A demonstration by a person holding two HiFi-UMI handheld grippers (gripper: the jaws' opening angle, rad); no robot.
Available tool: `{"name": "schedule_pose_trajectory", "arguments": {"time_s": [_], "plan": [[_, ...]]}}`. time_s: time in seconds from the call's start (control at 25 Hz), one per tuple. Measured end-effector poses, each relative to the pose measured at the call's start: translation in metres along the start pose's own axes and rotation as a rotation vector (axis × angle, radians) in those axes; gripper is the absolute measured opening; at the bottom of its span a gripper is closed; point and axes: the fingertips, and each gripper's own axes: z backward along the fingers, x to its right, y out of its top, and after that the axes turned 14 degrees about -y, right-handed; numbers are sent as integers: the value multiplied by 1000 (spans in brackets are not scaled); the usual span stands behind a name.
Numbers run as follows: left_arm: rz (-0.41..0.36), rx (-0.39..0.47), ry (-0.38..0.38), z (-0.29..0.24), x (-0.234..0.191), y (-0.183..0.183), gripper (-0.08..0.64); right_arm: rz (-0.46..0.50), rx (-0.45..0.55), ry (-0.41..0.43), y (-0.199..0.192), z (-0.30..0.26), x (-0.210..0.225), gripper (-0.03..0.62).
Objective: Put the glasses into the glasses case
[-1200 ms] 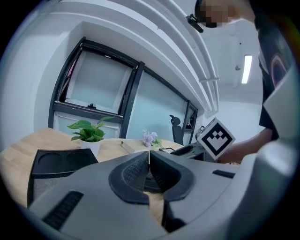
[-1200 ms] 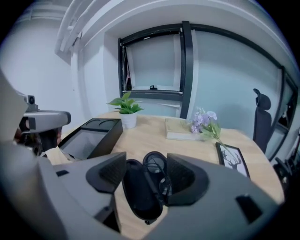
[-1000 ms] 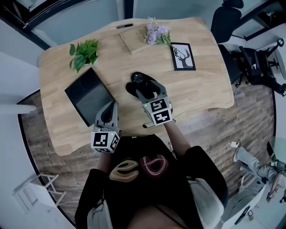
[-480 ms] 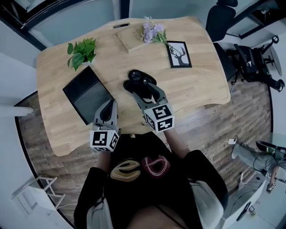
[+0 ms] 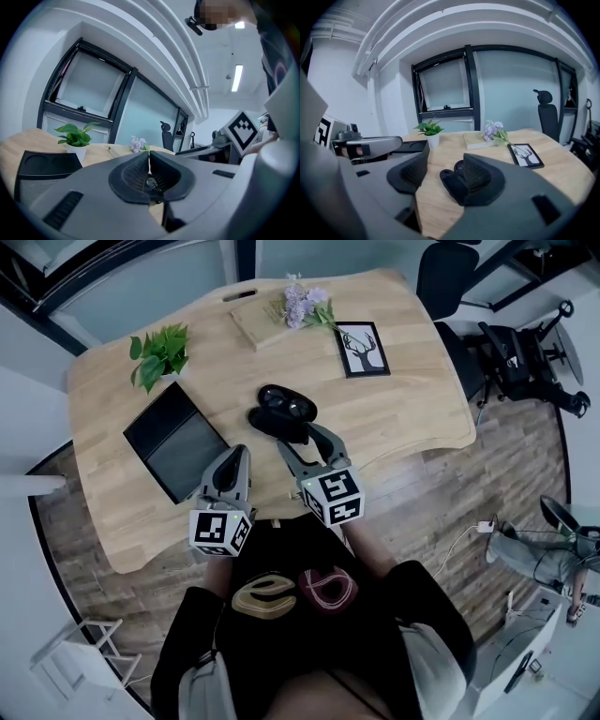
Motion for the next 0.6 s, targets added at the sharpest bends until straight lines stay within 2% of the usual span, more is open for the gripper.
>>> {"name": "schedule_pose_trajectory", "arguments": {"time_s": [0.24,0.6], "plan": [[-16,-10,-27,-9,9,2,18,-28,25,-45,-2,8,12,173],[-22,-27,-39,-14,20,0,18,-18,29,-33,-5,12,15,76]]}}
